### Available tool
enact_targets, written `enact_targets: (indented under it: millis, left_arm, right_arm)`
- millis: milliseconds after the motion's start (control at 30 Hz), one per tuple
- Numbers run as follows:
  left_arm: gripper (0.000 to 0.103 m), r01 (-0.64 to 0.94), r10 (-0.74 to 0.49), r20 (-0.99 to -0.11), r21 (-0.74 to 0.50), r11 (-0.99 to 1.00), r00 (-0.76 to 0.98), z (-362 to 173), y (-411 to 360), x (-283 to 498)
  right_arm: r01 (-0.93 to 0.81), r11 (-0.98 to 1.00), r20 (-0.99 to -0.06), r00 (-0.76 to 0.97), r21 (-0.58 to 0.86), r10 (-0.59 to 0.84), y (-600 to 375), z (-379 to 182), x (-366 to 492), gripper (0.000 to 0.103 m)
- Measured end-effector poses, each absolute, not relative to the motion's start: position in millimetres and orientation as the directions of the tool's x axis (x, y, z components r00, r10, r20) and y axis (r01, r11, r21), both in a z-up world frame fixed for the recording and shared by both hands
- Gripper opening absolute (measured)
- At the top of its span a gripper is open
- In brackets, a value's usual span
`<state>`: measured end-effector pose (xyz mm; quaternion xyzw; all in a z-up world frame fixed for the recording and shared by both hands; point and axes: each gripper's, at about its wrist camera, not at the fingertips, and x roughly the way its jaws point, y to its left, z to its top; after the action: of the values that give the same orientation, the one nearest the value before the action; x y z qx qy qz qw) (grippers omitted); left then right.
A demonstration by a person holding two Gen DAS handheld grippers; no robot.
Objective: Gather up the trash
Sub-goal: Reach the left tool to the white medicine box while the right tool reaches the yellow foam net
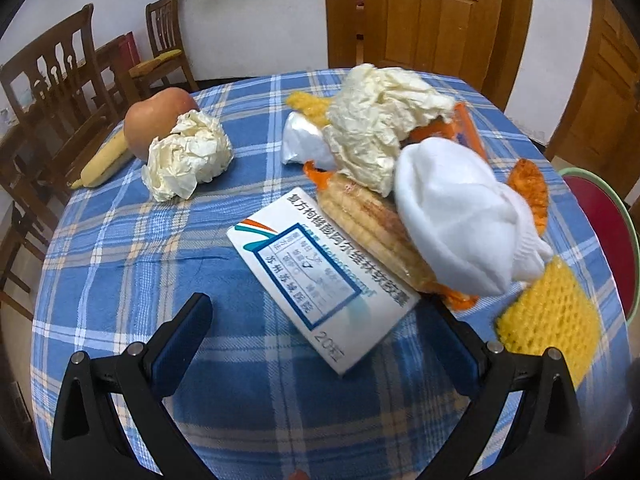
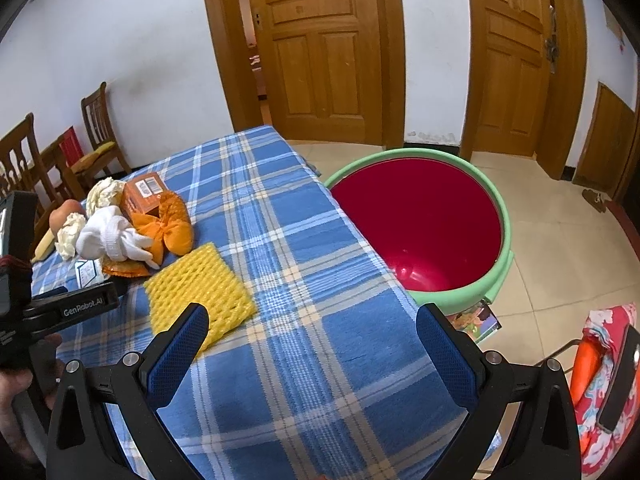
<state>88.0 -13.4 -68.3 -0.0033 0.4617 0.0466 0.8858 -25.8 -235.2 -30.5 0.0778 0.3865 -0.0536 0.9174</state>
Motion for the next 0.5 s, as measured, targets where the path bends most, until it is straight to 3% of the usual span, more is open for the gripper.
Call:
enact_targets:
  millis: [200, 500]
  left_arm:
    - [0.101, -0.124, 0.113, -0.81, 0.05, 0.991, 0.575, -67.4, 0.4, 85.0]
    - [0.085, -0.164, 0.071, -0.814, -0.029, 0.986, 0.577, -67.9, 32.1, 76.6]
  right_arm:
    - [0.133, 0.986, -0.721, 0.692, 0.102, -0.019, -230.6, -32.1, -21.7, 0.103]
    - [0.048, 0.994, -0.735, 0.677, 0.097, 0.039, -209.4, -33.8, -11.2, 0.103]
